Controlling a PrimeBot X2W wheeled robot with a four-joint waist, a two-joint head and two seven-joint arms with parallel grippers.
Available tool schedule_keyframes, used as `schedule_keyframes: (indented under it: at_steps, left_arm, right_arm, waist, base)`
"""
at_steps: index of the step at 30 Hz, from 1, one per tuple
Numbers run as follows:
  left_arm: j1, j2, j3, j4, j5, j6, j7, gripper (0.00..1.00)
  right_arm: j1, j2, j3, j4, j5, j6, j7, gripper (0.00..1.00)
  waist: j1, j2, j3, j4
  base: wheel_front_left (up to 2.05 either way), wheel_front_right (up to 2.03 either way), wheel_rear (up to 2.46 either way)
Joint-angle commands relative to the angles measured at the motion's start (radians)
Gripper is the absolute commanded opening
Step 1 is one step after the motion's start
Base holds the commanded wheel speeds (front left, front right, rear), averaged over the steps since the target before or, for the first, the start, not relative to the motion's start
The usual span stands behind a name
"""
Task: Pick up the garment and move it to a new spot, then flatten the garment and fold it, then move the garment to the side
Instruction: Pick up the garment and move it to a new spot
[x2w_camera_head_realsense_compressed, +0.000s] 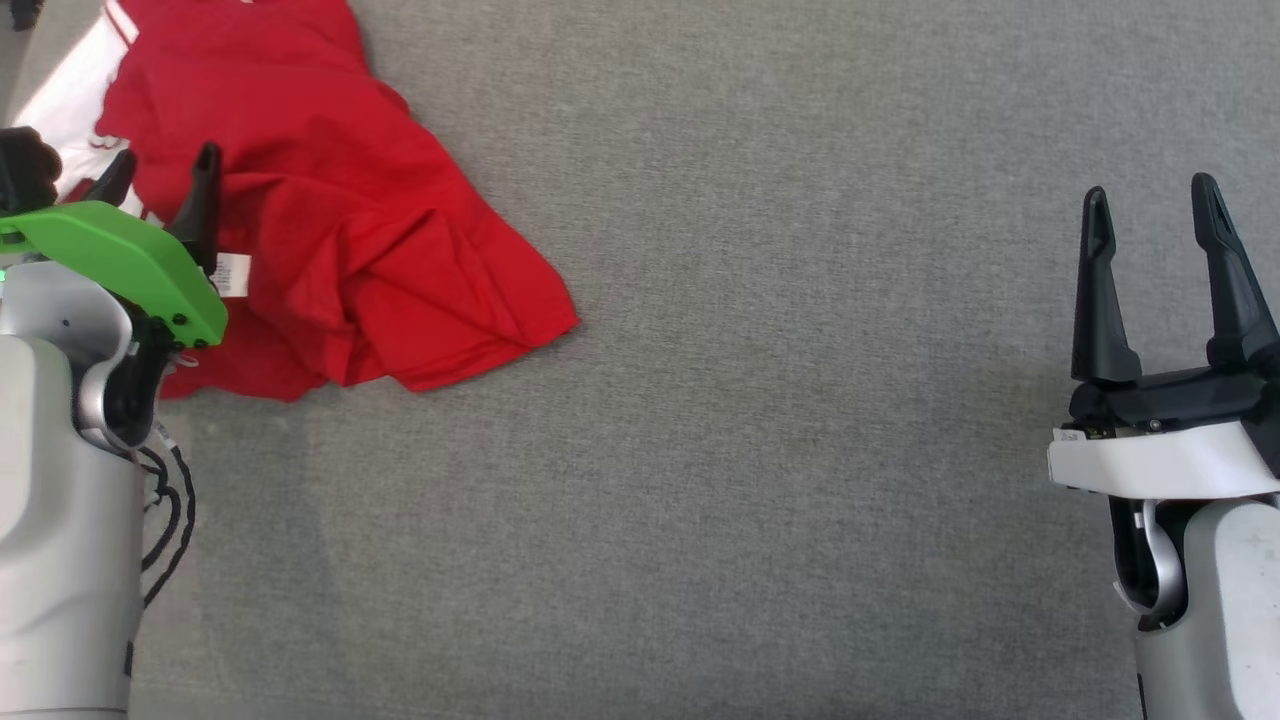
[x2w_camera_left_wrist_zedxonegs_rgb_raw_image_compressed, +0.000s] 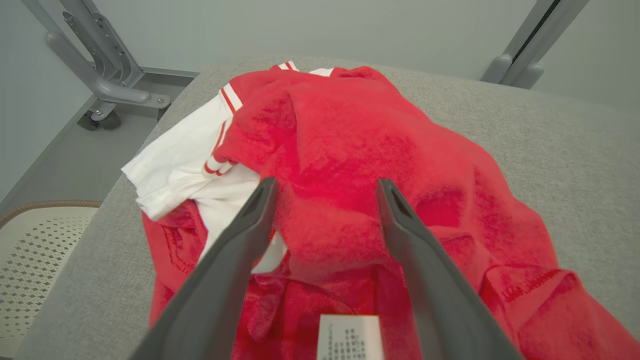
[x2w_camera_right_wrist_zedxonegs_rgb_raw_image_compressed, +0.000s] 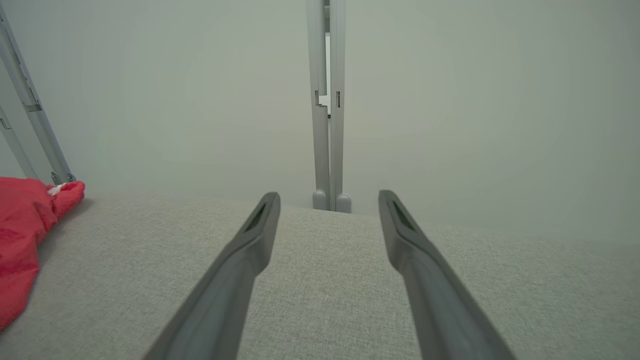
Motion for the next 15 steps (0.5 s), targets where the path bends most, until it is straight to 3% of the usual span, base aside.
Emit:
schedule_keyframes:
  at_steps: [1,9,10,11,15]
  left_arm:
    - [-0.027,0.023,-0.007,0.009,-0.020,-0.002,0.020,1.00]
    - [-0.074,0.087,-0.023,0.090,-0.066,-0.002,0.045,1.00]
    - [-0.078,0.091,-0.022,0.104,-0.066,-0.002,0.038,0.66]
    - [-0.087,0.090,-0.019,0.121,-0.073,-0.002,0.015,0.00]
    - [-0.104,0.097,-0.007,0.146,-0.066,0.000,-0.053,0.00]
  right_arm:
    - [-0.019,0.004,0.000,-0.009,-0.008,-0.001,-0.003,1.00]
    - [-0.022,0.018,0.005,-0.016,-0.008,-0.001,-0.003,1.00]
    - [-0.023,0.019,0.006,-0.017,-0.008,-0.001,-0.003,1.00]
    - [-0.024,0.022,0.004,-0.017,-0.010,-0.001,-0.003,1.00]
    - [-0.030,0.025,0.001,-0.015,-0.020,-0.001,-0.003,1.00]
  waist:
    - [-0.0001,0.0000,0.067,-0.070]
    - [-0.0001,0.0000,0.098,-0.099]
    - [-0.0001,0.0000,0.101,-0.100]
    - [-0.0001,0.0000,0.104,-0.100]
    - [-0.0001,0.0000,0.102,-0.094]
  base:
    - [0.00,0.00,0.00]
    - [0.00,0.00,0.00]
    - [0.00,0.00,0.00]
    - [0.00,0.00,0.00]
    - [0.00,0.00,0.00]
